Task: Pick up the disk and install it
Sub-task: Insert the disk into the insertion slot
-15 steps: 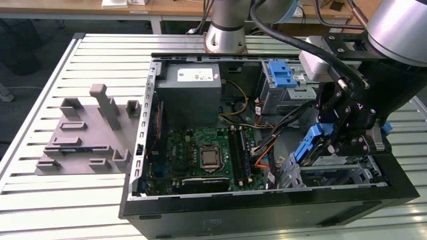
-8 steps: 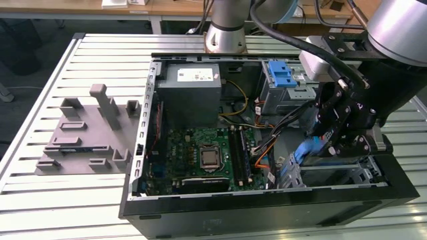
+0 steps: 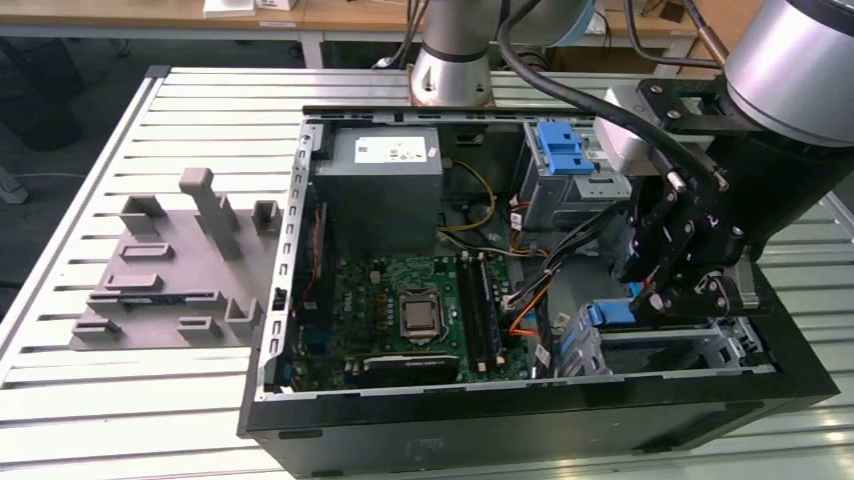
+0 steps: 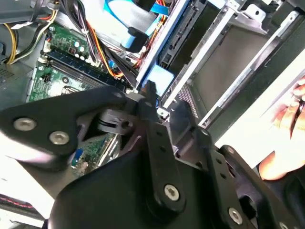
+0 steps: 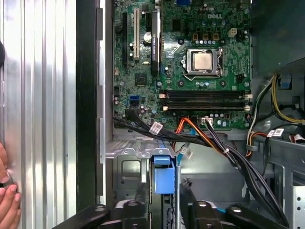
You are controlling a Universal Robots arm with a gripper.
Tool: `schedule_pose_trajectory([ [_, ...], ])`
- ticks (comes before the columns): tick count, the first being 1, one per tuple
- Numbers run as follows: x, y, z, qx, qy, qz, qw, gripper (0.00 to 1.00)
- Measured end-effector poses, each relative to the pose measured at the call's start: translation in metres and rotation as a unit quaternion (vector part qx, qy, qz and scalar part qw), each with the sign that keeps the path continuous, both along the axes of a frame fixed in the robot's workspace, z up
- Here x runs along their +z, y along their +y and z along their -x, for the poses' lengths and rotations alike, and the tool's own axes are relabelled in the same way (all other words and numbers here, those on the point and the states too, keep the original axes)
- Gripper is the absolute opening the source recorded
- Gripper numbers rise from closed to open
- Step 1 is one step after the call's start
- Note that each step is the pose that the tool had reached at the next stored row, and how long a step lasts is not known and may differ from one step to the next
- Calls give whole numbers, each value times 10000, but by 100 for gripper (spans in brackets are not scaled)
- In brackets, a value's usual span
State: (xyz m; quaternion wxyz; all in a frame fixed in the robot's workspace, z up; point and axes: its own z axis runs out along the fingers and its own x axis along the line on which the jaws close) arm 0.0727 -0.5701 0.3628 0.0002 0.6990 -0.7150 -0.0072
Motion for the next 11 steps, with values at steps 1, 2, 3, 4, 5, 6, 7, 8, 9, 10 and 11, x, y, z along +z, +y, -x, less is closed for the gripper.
schedule_pose_trajectory([
  [1, -15, 0, 0, 0, 0, 0, 10000, 36],
  [2, -29, 0, 0, 0, 0, 0, 10000, 36],
  [3, -39, 0, 0, 0, 0, 0, 10000, 31],
  [4, -44, 0, 0, 0, 0, 0, 10000, 25],
  [5, -44, 0, 0, 0, 0, 1, 10000, 25],
  [6, -44, 0, 0, 0, 0, 1, 10000, 19],
  [7, -45, 0, 0, 0, 0, 1, 10000, 13],
  [8, -45, 0, 0, 0, 0, 1, 10000, 11],
  [9, -45, 0, 0, 0, 0, 1, 10000, 11],
  [10, -46, 0, 0, 0, 0, 0, 10000, 11],
  [11, -46, 0, 0, 0, 0, 0, 10000, 11],
])
